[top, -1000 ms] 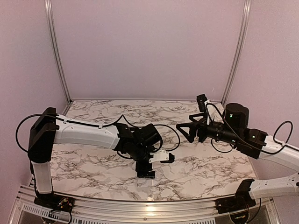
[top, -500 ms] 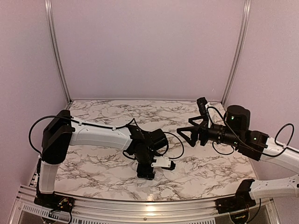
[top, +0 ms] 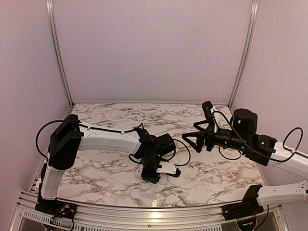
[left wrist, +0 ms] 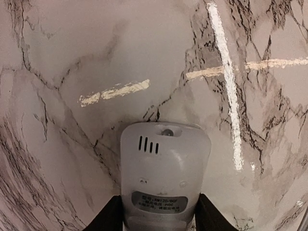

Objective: Load the batteries into the remote control
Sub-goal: Pick up the remote control from the center of the board.

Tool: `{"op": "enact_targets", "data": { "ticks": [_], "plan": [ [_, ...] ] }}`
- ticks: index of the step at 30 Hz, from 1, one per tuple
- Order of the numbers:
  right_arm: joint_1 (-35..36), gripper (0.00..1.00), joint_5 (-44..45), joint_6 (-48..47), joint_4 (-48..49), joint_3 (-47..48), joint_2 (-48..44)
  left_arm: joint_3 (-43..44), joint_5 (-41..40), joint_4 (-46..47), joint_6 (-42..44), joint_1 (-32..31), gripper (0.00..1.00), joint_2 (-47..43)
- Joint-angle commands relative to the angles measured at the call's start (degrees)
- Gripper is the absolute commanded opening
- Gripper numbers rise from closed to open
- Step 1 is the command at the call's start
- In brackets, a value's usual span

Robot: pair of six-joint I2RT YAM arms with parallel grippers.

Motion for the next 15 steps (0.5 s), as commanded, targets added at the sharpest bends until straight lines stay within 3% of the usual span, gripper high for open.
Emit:
{"op": "enact_targets", "data": {
  "ticks": [1, 7, 15],
  "plan": [
    [-0.51, 0.99, -0.21, -0.35, -1.52, 1.75, 0.29, -0.37, 2.1, -0.45, -1.52, 0.02, 0.45, -1.77],
    [-0.98, 0.99, -0.2, -0.63, -2.1, 2.7, 0.35, -6.07, 8.66, 10.29, -5.54, 1.34, 0.41, -12.71],
    [-1.27, 0.97, -6.23, -1.44, 1.24, 2.17, -0.14, -22.52, 23.61, 30.58, -13.89, 6.61, 0.4, -30.82]
  ]
}}
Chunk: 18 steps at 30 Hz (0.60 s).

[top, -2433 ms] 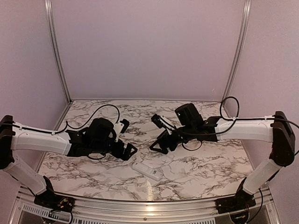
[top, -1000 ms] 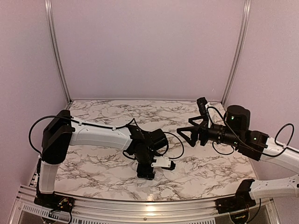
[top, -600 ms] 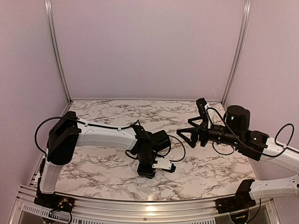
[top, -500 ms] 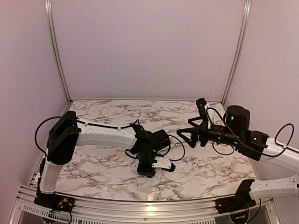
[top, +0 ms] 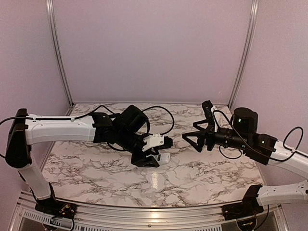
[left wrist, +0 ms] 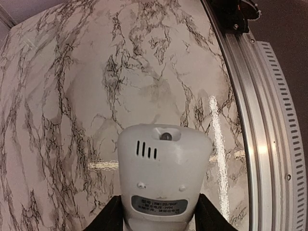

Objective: Load the batteries into the remote control
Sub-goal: Pick up the remote control from the center of the board.

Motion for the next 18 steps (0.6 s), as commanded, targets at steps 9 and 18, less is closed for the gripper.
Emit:
{"op": "enact_targets", "data": {
  "ticks": [9, 18],
  "plan": [
    [0.1, 0.83, -22.54, -2.02, 11.21, 1.93, 6.17, -17.6, 16.02, 36.5, -17.08, 4.28, 0.36, -16.55],
    [4.3, 0.78, -26.37, -3.95, 13.39, 5.05, 11.13, -22.91, 20.08, 49.41, -25.18, 4.59, 0.36, -17.49]
  ]
}}
